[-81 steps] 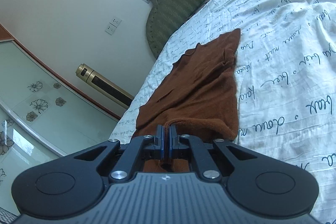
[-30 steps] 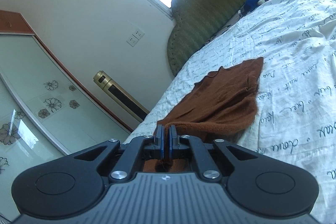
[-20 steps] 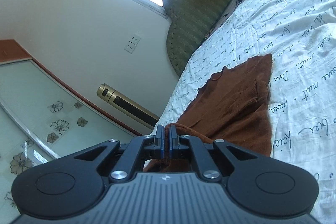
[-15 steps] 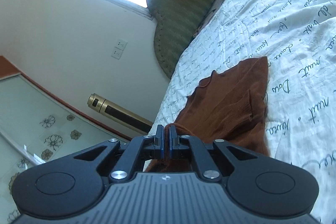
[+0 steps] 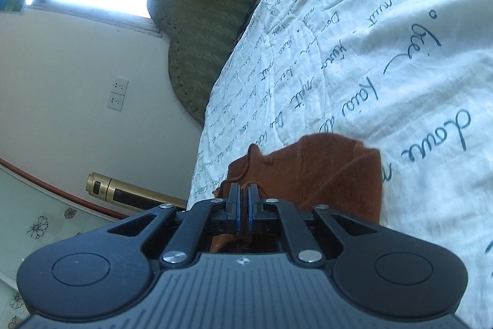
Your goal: Fold small clothes
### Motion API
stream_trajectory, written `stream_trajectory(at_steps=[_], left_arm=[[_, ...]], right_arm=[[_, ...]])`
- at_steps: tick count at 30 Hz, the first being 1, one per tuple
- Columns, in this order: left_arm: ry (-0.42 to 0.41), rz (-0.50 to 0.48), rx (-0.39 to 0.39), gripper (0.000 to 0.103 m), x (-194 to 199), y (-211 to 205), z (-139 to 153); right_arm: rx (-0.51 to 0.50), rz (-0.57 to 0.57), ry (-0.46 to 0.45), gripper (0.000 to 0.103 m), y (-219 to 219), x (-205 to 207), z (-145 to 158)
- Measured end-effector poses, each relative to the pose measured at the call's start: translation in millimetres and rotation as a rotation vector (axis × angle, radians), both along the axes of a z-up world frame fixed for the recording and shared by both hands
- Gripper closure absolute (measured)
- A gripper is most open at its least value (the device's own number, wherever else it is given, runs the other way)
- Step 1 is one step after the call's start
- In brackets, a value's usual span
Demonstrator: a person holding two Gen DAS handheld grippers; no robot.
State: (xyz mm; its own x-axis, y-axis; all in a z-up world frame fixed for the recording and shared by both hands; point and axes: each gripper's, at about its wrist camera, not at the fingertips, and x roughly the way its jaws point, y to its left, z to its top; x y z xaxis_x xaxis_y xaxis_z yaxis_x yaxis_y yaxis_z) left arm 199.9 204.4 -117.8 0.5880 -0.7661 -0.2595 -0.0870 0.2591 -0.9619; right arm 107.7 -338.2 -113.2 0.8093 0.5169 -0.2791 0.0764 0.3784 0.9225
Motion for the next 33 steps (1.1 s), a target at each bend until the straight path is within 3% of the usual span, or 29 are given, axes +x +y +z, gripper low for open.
stream_trajectory(at_steps=[6, 8, 9, 10, 11, 12, 13, 15, 19, 23, 25, 27, 29, 33], left_arm=[[0.060, 0.024, 0.012, 0.100, 17.0, 10.2, -25.5], [0.082, 0.017, 0.008, 0.098, 20.3, 11.1, -34.9], [0.083, 0.020, -0.019, 0.089, 20.8, 13.7, -36.7], [0.078, 0.021, -0.063, 0.072, 20.9, 15.6, -37.0], [0.065, 0.028, -0.093, 0.061, 19.8, 19.3, -34.3], [0.035, 0.048, -0.091, 0.041, 17.5, 24.4, -24.0], [-0.001, 0.072, -0.061, 0.020, 14.1, 29.7, -12.7], [-0.074, 0.117, 0.031, 0.002, 3.3, 39.8, 14.7], [-0.154, 0.062, 0.098, 0.002, -18.7, 37.4, 48.8], [-0.179, -0.109, 0.168, 0.001, -54.4, -7.8, 54.2], [-0.146, -0.224, 0.250, 0.001, -80.7, -36.0, 39.6], [-0.143, -0.280, 0.387, 0.003, -101.3, -50.0, 29.4], [-0.198, -0.293, 0.435, 0.003, -119.8, -49.1, 36.3], [-0.180, -0.200, 0.385, 0.001, -137.9, -10.9, 46.2]], right_arm=[[-0.037, -0.059, 0.044, 0.098, -12.6, 14.3, -13.9], [-0.122, -0.035, 0.064, 0.096, -10.1, 20.6, -11.1], [-0.142, -0.030, 0.099, 0.090, -9.8, 22.5, -11.1], [-0.168, -0.031, 0.113, 0.082, -8.8, 20.5, -7.9], [-0.214, -0.014, 0.081, 0.064, -6.0, 15.2, -0.2], [-0.263, 0.005, 0.040, 0.057, -0.6, 8.4, 9.0], [-0.309, 0.020, 0.021, 0.057, 4.9, 2.1, 17.5], [-0.385, 0.061, -0.018, 0.057, 16.1, -10.1, 32.3], [-0.502, 0.148, -0.066, 0.057, 41.4, -30.2, 48.1], [-0.623, 0.268, -0.105, 0.057, 81.4, -52.0, 53.9], [-0.657, 0.330, -0.096, 0.058, 95.9, -66.0, 52.0], [-0.732, 0.329, -0.057, 0.057, 100.2, -80.3, 49.4], [-0.670, 0.291, -0.085, 0.057, 84.0, -98.4, 51.7], [-0.609, 0.195, -0.061, 0.056, 48.3, -121.3, 51.8]])
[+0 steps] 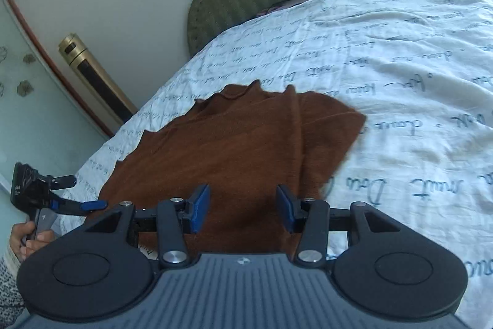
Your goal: Fold small clothes
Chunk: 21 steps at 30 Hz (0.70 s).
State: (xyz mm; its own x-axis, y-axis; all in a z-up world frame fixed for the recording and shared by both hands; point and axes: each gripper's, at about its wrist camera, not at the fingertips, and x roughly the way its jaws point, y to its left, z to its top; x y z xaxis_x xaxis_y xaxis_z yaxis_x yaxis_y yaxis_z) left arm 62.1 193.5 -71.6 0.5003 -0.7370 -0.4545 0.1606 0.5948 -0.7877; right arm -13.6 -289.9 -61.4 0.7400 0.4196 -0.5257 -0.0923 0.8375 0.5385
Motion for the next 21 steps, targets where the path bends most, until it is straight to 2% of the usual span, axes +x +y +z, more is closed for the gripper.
stream_trajectory(at_steps=[2, 4, 6, 8, 9, 10, 11, 12, 15, 18, 21], left_arm=[[0.012, 0.044, 0.015, 0.001, 5.7, 18.4, 1.0], [0.060, 0.071, 0.033, 0.002, 7.9, 32.2, -4.7], [0.094, 0.065, 0.020, 0.003, 7.8, 38.9, -13.7], [0.094, 0.067, 0.029, 0.009, 7.6, 35.9, -19.4], [0.093, 0.060, 0.022, 0.019, 9.3, 34.1, -21.0], [0.100, 0.036, 0.000, 0.048, 13.1, 31.0, -23.6], [0.129, 0.020, -0.013, 0.067, 17.8, 26.3, -27.7], [0.155, 0.006, -0.006, 0.093, 22.1, 20.6, -32.0], [0.169, -0.019, 0.007, 0.094, 24.5, 15.4, -39.4], [0.126, -0.017, 0.036, 0.096, 16.3, 25.0, -25.6], [0.134, -0.024, 0.089, 0.097, 8.3, 34.4, -26.8]], right_arm=[[0.036, -0.019, 0.017, 0.057, -10.5, -5.4, -6.3], [0.052, -0.019, 0.027, 0.057, -13.1, -10.6, -11.1], [0.051, -0.008, 0.019, 0.061, -11.4, -15.7, -13.2], [0.058, 0.010, 0.030, 0.064, -6.6, -15.5, -16.2], [0.050, 0.017, 0.034, 0.076, -3.4, -14.2, -18.2], [0.047, 0.029, 0.044, 0.087, 0.8, -11.8, -21.3], [0.040, 0.036, 0.051, 0.099, 4.8, -9.5, -24.3], [0.035, 0.044, 0.048, 0.099, 7.8, -8.8, -25.5], [0.033, 0.059, -0.007, 0.100, 14.9, -14.4, -13.3], [0.007, 0.064, -0.059, 0.100, 18.1, -26.3, 8.2], [-0.035, 0.042, -0.029, 0.100, 12.3, -32.5, 5.5]])
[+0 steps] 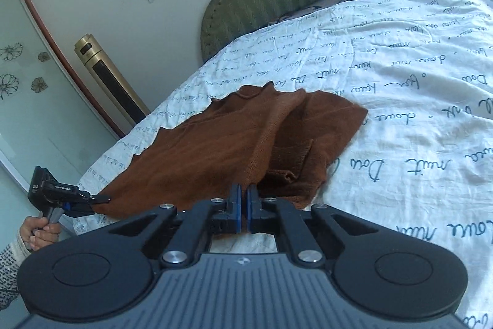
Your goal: Fold small clothes
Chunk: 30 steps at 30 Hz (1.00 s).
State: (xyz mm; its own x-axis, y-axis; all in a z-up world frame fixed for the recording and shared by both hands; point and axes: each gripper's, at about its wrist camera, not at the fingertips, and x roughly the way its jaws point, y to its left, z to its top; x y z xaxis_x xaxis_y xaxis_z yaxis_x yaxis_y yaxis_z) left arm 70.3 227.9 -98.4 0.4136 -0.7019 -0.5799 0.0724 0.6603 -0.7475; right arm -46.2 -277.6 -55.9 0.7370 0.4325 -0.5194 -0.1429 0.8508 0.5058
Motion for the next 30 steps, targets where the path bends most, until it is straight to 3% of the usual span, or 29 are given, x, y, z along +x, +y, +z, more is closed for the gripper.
stream_trajectory(at_steps=[1, 3, 5, 6, 7, 8, 9, 10, 11, 12, 15, 17, 19, 21, 23, 24, 27, 30], left_arm=[[0.021, -0.004, 0.017, 0.096, -1.5, 2.7, -6.5], [0.033, 0.000, 0.037, 0.093, -2.9, 8.2, -13.6], [0.031, 0.005, 0.052, 0.091, -4.0, 12.6, -5.1], [0.016, 0.008, 0.081, 0.085, -4.5, 13.0, 3.1], [0.000, 0.032, 0.109, 0.072, -5.8, 14.1, 14.8], [-0.034, 0.039, 0.124, 0.067, -7.4, 13.7, 25.7], [-0.085, 0.038, 0.159, 0.051, -10.5, 9.7, 41.1], [-0.115, 0.050, 0.189, 0.023, -11.5, 2.9, 53.2], [-0.142, 0.068, 0.208, 0.011, -11.8, -6.6, 63.1], [-0.180, 0.069, 0.215, 0.006, -11.7, -18.1, 71.1], [-0.230, 0.112, 0.326, 0.004, -4.0, -66.6, 79.4], [-0.236, 0.134, 0.374, 0.003, 5.5, -97.4, 73.2], [-0.258, 0.169, 0.482, 0.002, 14.5, -127.5, 58.6], [-0.258, 0.162, 0.600, 0.001, 24.7, -152.3, 38.1], [-0.296, 0.169, 0.712, 0.000, 24.8, -168.6, 20.3], [-0.337, 0.161, 0.771, 0.000, 20.9, -176.4, 15.7], [-0.386, 0.166, 0.808, 0.000, 9.1, -179.6, 9.5], [-0.394, 0.175, 0.797, 0.000, 6.6, -176.3, 9.3]], right_arm=[[-0.034, -0.026, 0.032, 0.100, -2.9, 0.5, -9.8], [-0.008, -0.036, 0.100, 0.100, -12.2, 2.9, -31.7], [-0.003, -0.051, 0.101, 0.098, -13.8, 0.4, -35.8], [0.001, -0.059, 0.109, 0.095, -14.2, 1.0, -32.2], [-0.003, -0.073, 0.109, 0.093, -14.9, 1.7, -26.1], [-0.029, -0.099, 0.089, 0.085, -14.5, 0.9, -18.2], [-0.073, -0.117, 0.064, 0.071, -12.4, 0.7, -9.1], [-0.114, -0.120, 0.044, 0.062, -8.8, 2.0, -1.8], [-0.156, -0.121, 0.011, 0.048, -3.2, 3.7, 5.5], [-0.172, -0.118, -0.018, 0.042, 2.3, 6.3, 10.5], [-0.191, -0.070, -0.057, 0.042, 28.9, 26.3, 15.8], [-0.236, -0.024, -0.072, 0.042, 56.7, 42.5, 12.7], [-0.288, 0.015, -0.086, 0.043, 85.0, 56.5, 5.7], [-0.370, 0.045, -0.072, 0.034, 106.5, 68.9, -5.9], [-0.533, 0.034, -0.068, 0.030, 120.8, 76.1, -23.8], [-0.559, 0.030, -0.079, 0.015, 119.2, 77.3, -31.0], [-0.429, -0.022, -0.081, 0.010, 90.0, 78.1, -37.2], [-0.403, -0.045, -0.075, 0.010, 78.8, 76.5, -38.2]])
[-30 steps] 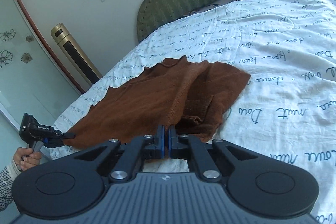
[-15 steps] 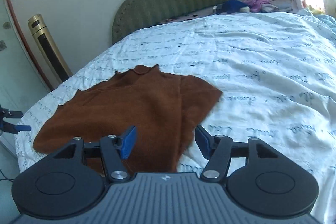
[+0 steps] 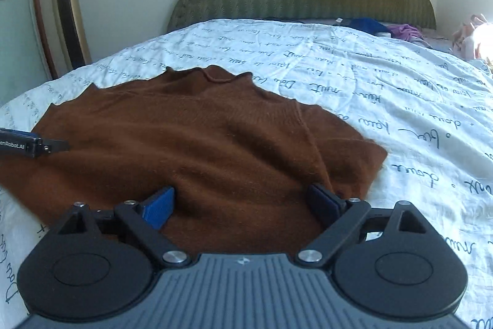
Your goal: Fold small clothes
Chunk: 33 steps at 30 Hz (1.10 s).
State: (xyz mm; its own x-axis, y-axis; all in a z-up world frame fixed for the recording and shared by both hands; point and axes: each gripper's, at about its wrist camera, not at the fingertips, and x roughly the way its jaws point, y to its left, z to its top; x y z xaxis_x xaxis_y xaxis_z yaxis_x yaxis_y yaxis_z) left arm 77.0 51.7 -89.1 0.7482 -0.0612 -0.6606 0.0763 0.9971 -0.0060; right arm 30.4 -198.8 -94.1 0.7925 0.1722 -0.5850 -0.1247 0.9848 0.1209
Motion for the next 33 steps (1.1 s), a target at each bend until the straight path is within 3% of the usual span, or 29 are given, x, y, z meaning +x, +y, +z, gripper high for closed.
stream_trajectory(at_steps=[8, 13, 15, 19, 23, 27, 33], left_arm=[[-0.027, 0.006, 0.010, 0.000, -4.0, -2.3, -1.2], [-0.028, 0.007, 0.013, 0.000, -3.9, -2.8, -1.2], [-0.028, 0.007, 0.013, 0.000, -4.0, -2.8, -1.3], [-0.028, 0.008, 0.019, 0.000, -3.6, -4.2, -2.0], [-0.028, 0.008, 0.022, 0.000, -3.2, -4.5, -2.5], [-0.026, 0.005, 0.030, 0.000, -2.4, -5.2, -2.9], [-0.028, 0.004, 0.039, 0.000, -3.2, -6.4, -3.2]], right_arm=[[0.033, -0.055, -0.040, 0.009, 1.1, -10.8, 3.7], [0.157, -0.148, -0.027, 0.009, -6.0, -9.1, 10.4], [0.186, -0.183, -0.035, 0.003, -0.2, -8.0, 16.6], [0.114, -0.234, -0.012, 0.000, 31.9, 6.0, 24.0], [0.085, -0.205, 0.005, 0.000, 50.7, 17.4, 16.1], [-0.107, -0.173, 0.038, 0.000, 55.2, 22.8, 1.4], [-0.083, -0.189, 0.050, 0.000, 23.9, 11.6, -1.0]])
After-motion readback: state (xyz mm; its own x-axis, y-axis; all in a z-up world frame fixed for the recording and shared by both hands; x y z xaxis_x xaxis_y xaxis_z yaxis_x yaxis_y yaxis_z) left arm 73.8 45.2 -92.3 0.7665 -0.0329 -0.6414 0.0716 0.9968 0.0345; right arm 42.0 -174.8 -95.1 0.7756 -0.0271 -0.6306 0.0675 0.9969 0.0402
